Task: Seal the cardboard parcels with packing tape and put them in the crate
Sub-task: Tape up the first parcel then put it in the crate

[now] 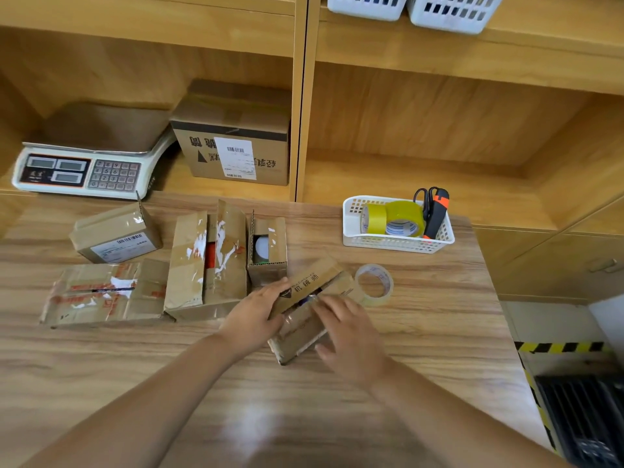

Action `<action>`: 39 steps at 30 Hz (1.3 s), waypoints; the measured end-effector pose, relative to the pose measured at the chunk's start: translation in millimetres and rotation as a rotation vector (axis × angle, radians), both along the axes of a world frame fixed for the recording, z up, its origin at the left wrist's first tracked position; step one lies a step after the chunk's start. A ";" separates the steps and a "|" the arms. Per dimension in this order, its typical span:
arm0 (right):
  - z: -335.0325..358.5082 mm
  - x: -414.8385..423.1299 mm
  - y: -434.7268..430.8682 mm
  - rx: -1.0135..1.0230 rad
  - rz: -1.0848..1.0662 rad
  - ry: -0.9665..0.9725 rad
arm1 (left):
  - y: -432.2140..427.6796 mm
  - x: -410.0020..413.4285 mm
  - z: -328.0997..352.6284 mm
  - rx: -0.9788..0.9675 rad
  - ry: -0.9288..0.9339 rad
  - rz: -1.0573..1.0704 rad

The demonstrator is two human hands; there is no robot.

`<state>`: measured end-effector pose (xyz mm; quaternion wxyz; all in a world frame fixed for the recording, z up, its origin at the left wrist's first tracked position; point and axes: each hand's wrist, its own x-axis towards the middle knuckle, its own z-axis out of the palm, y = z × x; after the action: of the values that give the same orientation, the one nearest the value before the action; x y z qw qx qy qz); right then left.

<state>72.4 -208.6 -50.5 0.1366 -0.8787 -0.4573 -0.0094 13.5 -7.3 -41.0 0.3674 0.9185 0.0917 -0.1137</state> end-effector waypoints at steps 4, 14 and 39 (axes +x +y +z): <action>-6.4 13.6 -11.4 -0.138 0.026 -0.099 | 4.5 -2.4 5.2 -0.008 -0.005 -0.034; -8.8 2.0 -16.2 0.126 -0.082 0.098 | -47.6 4.1 -2.3 0.685 0.209 -0.219; 11.7 -17.3 -9.4 0.998 -0.837 1.734 | -31.5 -17.3 30.9 -1.463 0.298 0.735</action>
<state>55.0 -218.1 -38.8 0.7413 -0.5179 0.1865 0.3841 -3.8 -38.8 -10.1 0.8692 0.3348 0.3365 -0.1380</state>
